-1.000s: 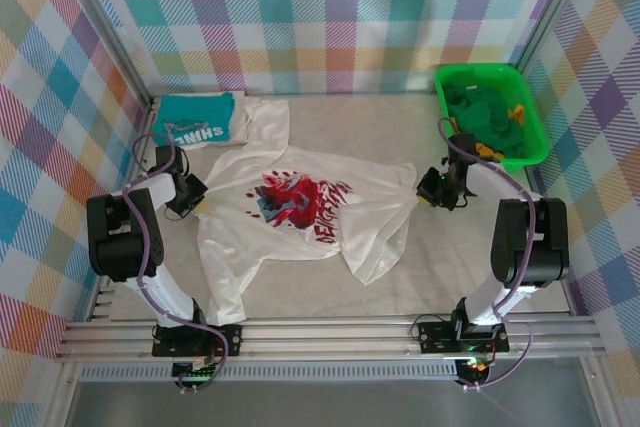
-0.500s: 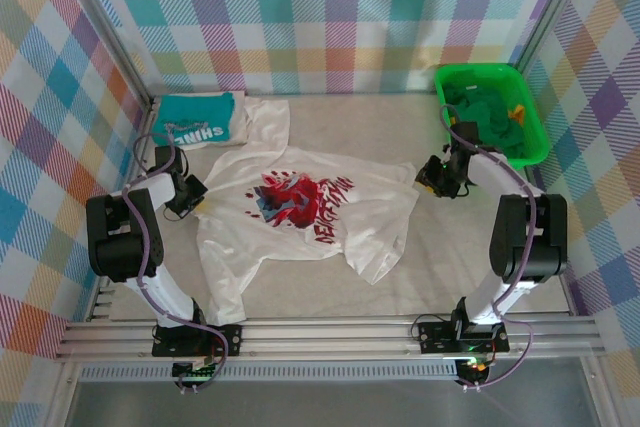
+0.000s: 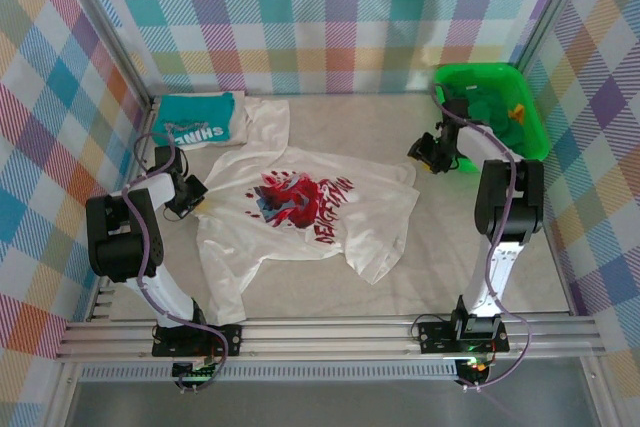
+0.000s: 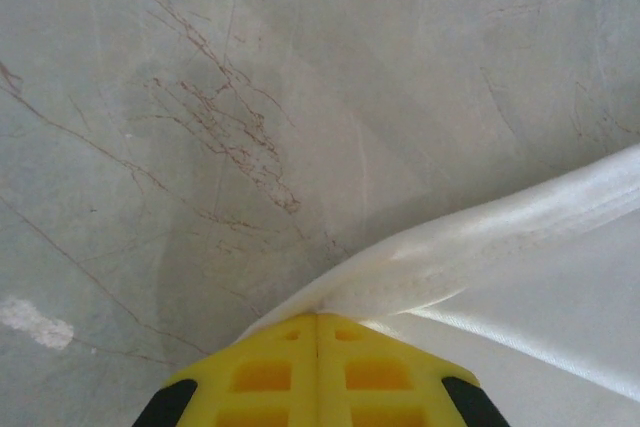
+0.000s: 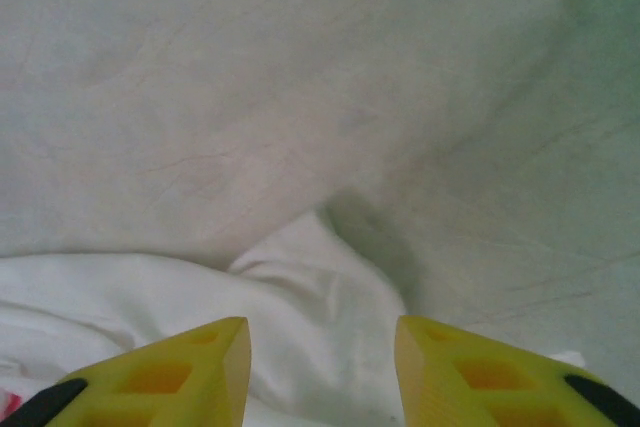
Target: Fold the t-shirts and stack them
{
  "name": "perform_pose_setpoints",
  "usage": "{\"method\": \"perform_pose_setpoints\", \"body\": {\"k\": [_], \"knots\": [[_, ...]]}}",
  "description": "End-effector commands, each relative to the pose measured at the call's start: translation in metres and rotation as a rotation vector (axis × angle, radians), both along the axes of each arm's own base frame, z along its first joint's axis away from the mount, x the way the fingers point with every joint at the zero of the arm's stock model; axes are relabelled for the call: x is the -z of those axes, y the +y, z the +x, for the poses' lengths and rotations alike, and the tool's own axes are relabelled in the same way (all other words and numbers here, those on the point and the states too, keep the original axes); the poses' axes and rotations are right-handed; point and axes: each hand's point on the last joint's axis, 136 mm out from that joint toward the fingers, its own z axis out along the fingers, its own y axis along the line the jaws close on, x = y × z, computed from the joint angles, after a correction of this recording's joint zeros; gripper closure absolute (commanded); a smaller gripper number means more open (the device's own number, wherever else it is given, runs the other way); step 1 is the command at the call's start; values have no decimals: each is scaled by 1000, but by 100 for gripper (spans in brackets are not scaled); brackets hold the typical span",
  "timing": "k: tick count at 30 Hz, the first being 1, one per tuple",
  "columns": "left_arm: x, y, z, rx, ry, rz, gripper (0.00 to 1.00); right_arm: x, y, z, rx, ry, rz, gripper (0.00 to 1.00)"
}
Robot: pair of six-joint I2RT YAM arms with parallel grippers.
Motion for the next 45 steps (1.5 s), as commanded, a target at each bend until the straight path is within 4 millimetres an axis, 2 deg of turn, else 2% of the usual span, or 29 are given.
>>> {"method": "perform_pose_setpoints", "body": {"k": [1,6,11,16,21,28,31,38,45], "knots": [[12,-2,-23,12,97,-30,100,18,4,-8,-12,74,0,57],[14,-5,-21,12,91,-45,100,34,10,-11,-42,92,7,57],[12,-5,-19,16,87,-46,100,29,7,-9,-61,46,-80,56],[11,-8,-17,19,78,-54,100,46,9,-13,-70,84,-69,56],[14,-10,-18,23,83,-57,100,54,25,-9,-101,66,11,65],[15,-13,-16,23,74,-67,100,29,37,8,-122,-12,14,94],[16,-13,-15,25,76,-66,100,11,33,17,-113,-49,-20,100],[13,-12,-12,23,71,-62,100,-27,15,41,-99,-93,-154,100],[3,-7,-7,1,52,-39,100,-56,-14,84,-47,-142,-223,100]]}}
